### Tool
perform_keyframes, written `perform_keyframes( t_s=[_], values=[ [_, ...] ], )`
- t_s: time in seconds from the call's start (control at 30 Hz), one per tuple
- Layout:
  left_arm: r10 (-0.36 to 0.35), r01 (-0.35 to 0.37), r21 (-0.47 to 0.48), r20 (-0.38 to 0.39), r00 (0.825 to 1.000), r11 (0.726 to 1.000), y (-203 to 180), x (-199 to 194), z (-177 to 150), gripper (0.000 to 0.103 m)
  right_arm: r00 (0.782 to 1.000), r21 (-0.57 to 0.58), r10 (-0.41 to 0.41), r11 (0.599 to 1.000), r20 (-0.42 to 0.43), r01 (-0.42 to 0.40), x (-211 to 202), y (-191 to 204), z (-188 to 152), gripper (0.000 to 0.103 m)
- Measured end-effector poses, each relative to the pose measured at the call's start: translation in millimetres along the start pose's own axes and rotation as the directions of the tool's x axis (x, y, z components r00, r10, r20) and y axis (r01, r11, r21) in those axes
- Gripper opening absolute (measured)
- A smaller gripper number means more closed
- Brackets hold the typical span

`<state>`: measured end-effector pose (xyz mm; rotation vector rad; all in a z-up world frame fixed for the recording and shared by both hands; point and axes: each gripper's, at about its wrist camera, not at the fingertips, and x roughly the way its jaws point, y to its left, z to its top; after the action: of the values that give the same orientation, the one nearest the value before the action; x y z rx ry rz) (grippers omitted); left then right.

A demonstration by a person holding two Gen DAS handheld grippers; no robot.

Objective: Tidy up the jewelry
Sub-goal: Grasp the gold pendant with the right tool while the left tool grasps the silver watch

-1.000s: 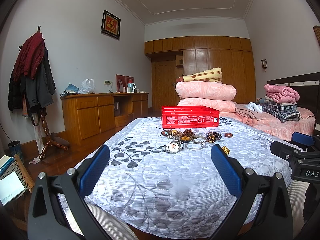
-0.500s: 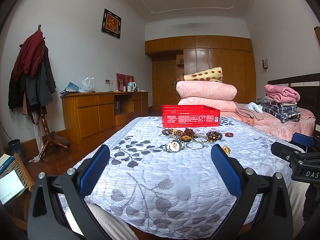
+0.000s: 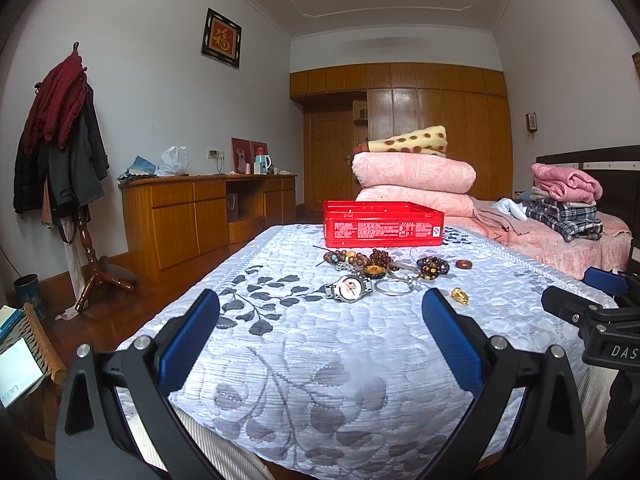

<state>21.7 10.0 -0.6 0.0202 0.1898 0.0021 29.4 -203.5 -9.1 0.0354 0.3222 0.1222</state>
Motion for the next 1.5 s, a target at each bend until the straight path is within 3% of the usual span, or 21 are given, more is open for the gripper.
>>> perform_keyframes(
  t_s=[0.4,0.57,0.67,0.87,1.13,1.23,1.33,1.5],
  values=[
    [-0.023,0.02,-0.02,-0.123,0.992,1.0,7.0,59.0,18.3,0.098,0.995,0.018,0.063,0.998,-0.071,-0.062,51.4,1.8,21.8,0.095],
    [-0.039,0.033,-0.034,-0.209,0.977,0.999,9.0,88.9,21.0,0.098,0.983,0.043,0.113,0.993,-0.146,-0.107,79.1,4.0,26.9,0.077],
    [-0.039,0.028,-0.043,-0.266,0.963,0.999,10.8,107.3,21.7,0.098,0.966,0.065,0.147,0.989,-0.211,-0.136,97.3,5.5,28.0,0.063],
    [-0.058,0.039,-0.06,-0.353,0.934,0.997,11.7,134.1,23.5,0.098,0.934,0.104,0.16,0.986,-0.32,-0.133,124.3,4.4,23.1,0.046],
    [-0.082,0.06,-0.065,-0.426,0.901,0.996,1.5,158.2,25.4,0.096,0.92,0.088,0.151,0.988,-0.361,-0.128,136.5,7.7,28.8,0.038],
    [-0.093,0.073,-0.061,-0.461,0.883,0.995,-3.7,166.4,26.3,0.093,0.921,0.065,0.133,0.991,-0.366,-0.118,136.9,11.2,28.2,0.034],
    [-0.11,0.086,-0.071,-0.498,0.86,0.994,-6.3,175.7,25.4,0.079,0.921,0.053,0.124,0.992,-0.37,-0.112,137.7,12.8,28.3,0.03],
    [-0.139,0.1,-0.1,-0.542,0.829,0.99,-7.7,188.0,24.0,0.077,0.915,0.041,0.135,0.991,-0.38,-0.129,141.2,15.7,30.2,0.021]
  ],
)
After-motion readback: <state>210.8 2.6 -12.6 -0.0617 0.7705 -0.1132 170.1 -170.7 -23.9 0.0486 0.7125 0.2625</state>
